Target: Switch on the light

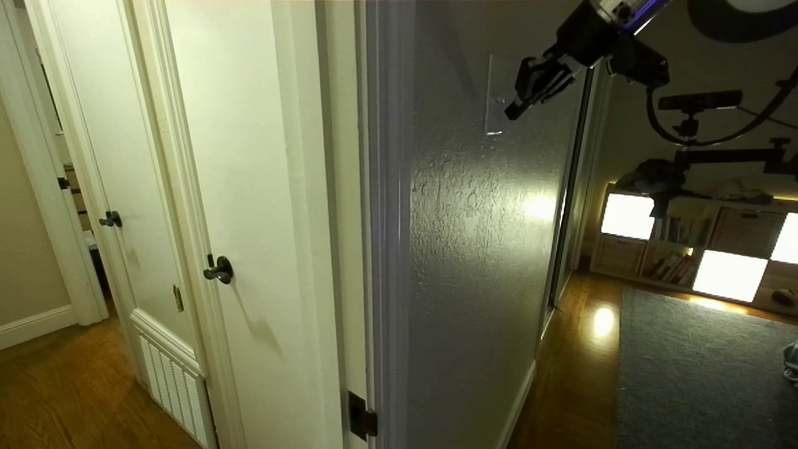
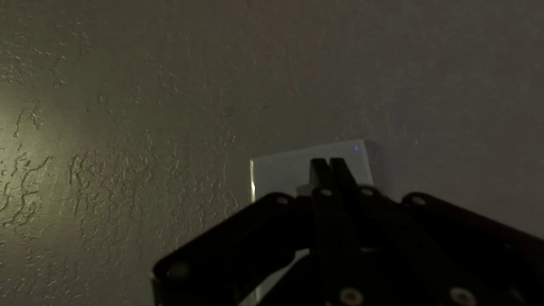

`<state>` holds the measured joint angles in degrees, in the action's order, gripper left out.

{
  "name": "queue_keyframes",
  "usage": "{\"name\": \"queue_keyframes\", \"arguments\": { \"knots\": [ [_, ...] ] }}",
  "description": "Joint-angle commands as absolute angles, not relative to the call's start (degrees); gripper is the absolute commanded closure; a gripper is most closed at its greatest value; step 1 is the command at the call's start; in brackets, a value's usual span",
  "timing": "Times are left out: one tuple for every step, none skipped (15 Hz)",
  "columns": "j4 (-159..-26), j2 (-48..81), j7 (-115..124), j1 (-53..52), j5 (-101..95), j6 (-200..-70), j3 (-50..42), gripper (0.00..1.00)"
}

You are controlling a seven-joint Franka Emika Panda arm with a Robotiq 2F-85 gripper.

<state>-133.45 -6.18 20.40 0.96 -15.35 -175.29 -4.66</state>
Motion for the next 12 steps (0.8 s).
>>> {"name": "queue_keyframes", "arguments": {
  "knots": [
    [-133.3,-7.0,20.0,1.6,-16.3,-174.0,-4.9,0.94],
    [-133.0,-6.8,20.1,1.9,-16.4,-174.2,-4.9,0.94],
    [-132.8,-6.7,20.2,2.1,-16.5,-174.3,-4.9,0.94],
    [-132.6,-6.5,20.0,2.0,-15.8,-174.9,-5.0,0.94],
    [-132.5,-6.3,19.8,1.9,-15.4,-175.3,-5.2,0.94],
    [-132.2,-6.0,19.9,1.8,-15.2,-175.7,-5.3,0.94],
    [-132.0,-5.8,19.8,1.7,-14.8,-175.7,-5.3,0.94],
    [-131.8,-5.6,19.6,1.5,-14.4,-175.9,-5.4,0.94],
    [-131.6,-5.4,19.6,1.5,-14.4,-176.1,-5.3,0.94],
    [-131.3,-5.1,19.6,1.6,-14.5,-176.3,-5.3,0.94],
    [-131.1,-5.0,19.7,1.7,-14.7,-176.4,-5.3,0.94],
    [-130.8,-4.7,19.7,1.8,-14.7,-176.6,-5.3,0.94]
  ]
}}
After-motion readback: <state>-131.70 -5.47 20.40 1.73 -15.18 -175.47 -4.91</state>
